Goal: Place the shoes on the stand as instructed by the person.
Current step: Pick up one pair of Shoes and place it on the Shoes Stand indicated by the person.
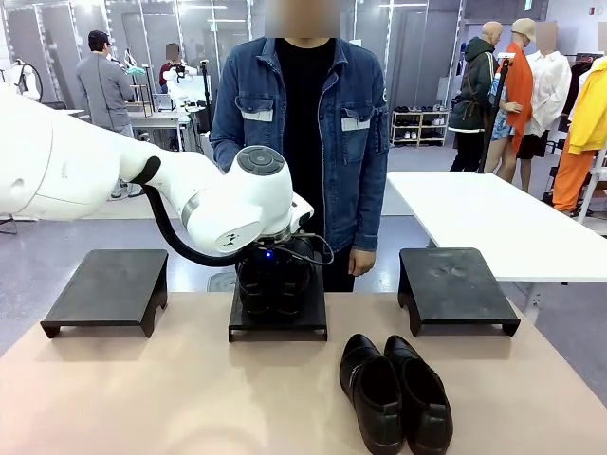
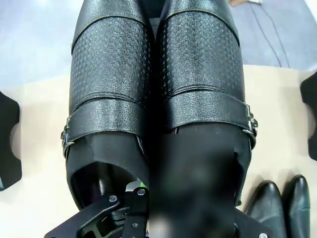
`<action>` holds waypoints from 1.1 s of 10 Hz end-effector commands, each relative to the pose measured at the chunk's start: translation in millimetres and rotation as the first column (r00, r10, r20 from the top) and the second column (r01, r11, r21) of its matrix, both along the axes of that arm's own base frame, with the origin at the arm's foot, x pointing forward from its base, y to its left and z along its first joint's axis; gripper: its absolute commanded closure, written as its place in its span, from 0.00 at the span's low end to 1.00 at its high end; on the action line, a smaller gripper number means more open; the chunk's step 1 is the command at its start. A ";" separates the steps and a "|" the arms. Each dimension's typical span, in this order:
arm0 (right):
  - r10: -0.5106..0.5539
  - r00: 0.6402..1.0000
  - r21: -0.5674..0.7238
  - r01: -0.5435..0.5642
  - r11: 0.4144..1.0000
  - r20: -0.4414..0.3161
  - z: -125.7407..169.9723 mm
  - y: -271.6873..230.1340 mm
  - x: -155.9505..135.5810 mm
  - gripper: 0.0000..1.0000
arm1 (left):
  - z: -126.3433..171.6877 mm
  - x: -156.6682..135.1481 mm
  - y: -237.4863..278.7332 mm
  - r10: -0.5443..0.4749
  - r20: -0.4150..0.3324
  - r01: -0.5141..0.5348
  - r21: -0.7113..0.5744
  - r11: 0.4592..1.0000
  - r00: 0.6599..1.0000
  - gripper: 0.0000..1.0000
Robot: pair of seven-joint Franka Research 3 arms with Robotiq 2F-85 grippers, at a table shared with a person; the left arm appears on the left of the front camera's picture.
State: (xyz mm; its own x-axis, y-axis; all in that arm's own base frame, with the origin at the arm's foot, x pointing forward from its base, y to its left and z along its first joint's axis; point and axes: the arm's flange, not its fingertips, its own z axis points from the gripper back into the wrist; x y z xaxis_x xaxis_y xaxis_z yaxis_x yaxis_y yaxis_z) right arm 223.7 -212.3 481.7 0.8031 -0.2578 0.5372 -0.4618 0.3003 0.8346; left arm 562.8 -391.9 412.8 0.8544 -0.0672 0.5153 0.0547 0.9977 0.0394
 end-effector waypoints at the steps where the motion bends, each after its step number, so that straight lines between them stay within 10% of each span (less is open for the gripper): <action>1: 0.006 1.000 -0.003 -0.006 1.000 0.021 0.4 -1.7 -1.3 0.00 | 0.5 8.1 -4.1 -0.012 0.043 0.012 -0.006 1.000 0.999 0.93; 6: 0.006 1.000 -0.003 -0.006 1.000 0.021 0.4 -1.7 -1.3 0.00 | 2.0 6.9 -1.4 0.004 0.035 -0.003 -0.018 1.000 0.999 0.06; 11: 0.006 1.000 -0.003 -0.006 1.000 0.021 0.4 -1.7 -1.3 0.00 | 12.9 -6.0 -1.6 0.010 -0.007 -0.010 -0.036 0.999 1.000 0.00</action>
